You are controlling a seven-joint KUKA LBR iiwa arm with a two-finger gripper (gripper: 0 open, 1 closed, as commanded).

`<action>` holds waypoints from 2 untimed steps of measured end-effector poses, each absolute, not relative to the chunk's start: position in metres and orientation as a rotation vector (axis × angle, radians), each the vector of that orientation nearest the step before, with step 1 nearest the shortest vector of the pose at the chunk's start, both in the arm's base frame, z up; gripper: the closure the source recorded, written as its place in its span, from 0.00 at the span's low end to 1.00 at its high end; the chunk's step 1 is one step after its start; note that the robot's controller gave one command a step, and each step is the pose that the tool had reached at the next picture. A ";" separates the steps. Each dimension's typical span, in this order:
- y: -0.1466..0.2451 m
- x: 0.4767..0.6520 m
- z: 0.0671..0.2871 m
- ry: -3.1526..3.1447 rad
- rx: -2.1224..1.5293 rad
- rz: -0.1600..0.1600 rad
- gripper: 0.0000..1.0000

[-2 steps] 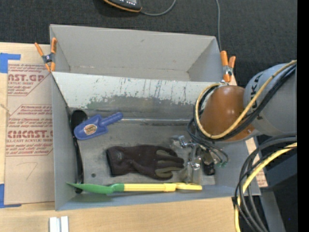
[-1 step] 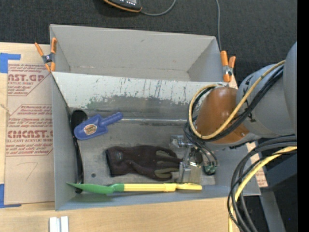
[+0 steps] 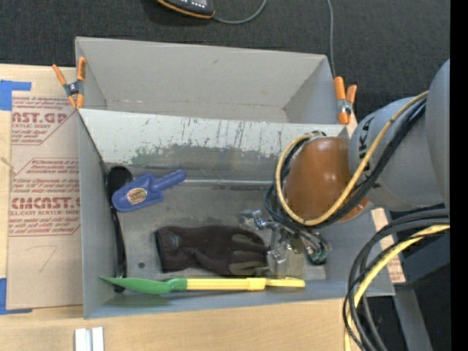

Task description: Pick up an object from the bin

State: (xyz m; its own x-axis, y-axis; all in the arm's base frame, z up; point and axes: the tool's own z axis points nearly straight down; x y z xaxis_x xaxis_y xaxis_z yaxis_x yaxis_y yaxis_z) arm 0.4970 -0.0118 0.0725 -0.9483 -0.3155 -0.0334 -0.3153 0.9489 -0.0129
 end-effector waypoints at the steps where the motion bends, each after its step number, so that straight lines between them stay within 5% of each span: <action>1: -0.023 0.499 0.072 3.119 -0.033 -0.004 1.00; 2: -0.023 0.499 0.072 3.119 -0.033 -0.004 1.00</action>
Offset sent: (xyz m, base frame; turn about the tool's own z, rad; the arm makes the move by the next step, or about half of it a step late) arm 0.0000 0.0000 0.0000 0.0000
